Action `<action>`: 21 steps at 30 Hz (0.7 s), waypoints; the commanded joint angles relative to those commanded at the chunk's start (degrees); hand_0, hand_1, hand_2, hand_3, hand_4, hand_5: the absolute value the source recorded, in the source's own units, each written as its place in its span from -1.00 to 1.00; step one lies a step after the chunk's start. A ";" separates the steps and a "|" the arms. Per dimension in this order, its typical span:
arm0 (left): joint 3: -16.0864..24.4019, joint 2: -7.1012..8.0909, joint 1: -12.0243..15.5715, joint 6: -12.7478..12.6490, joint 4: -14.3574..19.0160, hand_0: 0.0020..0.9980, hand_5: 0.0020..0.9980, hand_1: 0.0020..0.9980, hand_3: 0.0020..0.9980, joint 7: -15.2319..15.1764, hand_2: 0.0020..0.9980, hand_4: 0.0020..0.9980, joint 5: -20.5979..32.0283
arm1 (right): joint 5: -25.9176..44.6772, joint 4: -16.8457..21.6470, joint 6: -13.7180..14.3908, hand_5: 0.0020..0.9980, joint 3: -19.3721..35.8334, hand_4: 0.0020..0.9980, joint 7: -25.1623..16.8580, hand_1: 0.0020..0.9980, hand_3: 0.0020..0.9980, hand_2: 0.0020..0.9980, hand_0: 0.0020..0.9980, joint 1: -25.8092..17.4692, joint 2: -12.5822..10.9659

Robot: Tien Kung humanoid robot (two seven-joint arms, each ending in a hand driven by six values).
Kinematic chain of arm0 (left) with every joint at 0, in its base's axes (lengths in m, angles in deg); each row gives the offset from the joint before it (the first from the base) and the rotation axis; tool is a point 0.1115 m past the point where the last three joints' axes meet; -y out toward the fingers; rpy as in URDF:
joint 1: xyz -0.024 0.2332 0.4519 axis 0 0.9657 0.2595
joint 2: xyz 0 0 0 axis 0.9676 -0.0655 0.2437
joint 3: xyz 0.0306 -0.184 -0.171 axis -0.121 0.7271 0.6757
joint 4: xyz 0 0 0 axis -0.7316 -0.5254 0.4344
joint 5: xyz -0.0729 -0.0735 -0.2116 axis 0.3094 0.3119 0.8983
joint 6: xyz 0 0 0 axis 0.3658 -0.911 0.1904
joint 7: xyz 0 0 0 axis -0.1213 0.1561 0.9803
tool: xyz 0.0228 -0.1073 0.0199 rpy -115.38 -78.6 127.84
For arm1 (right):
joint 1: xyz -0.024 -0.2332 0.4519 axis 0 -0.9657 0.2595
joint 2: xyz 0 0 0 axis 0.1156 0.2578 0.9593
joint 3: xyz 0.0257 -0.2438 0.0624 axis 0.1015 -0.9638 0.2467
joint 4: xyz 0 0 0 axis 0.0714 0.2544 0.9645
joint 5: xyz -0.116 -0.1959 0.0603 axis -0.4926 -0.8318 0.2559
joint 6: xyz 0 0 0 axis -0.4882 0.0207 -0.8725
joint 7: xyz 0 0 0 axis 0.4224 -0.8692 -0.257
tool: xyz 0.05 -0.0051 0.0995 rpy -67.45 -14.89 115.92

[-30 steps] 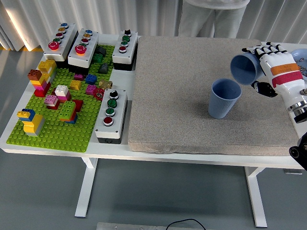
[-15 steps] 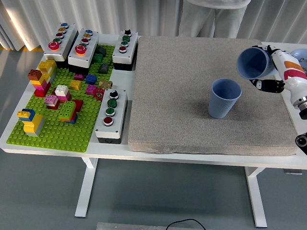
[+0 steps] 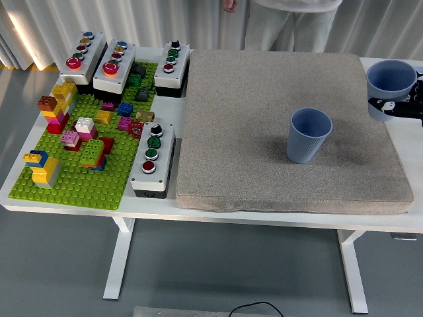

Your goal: Pick cup pour cup place

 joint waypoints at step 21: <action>-0.24 -0.16 -0.05 0.01 0.00 0.47 0.90 0.56 0.36 -0.07 0.65 0.01 0.07 | 26.24 -0.87 -3.90 -0.96 0.60 0.27 -2.63 0.37 0.11 0.08 0.72 -3.29 1.49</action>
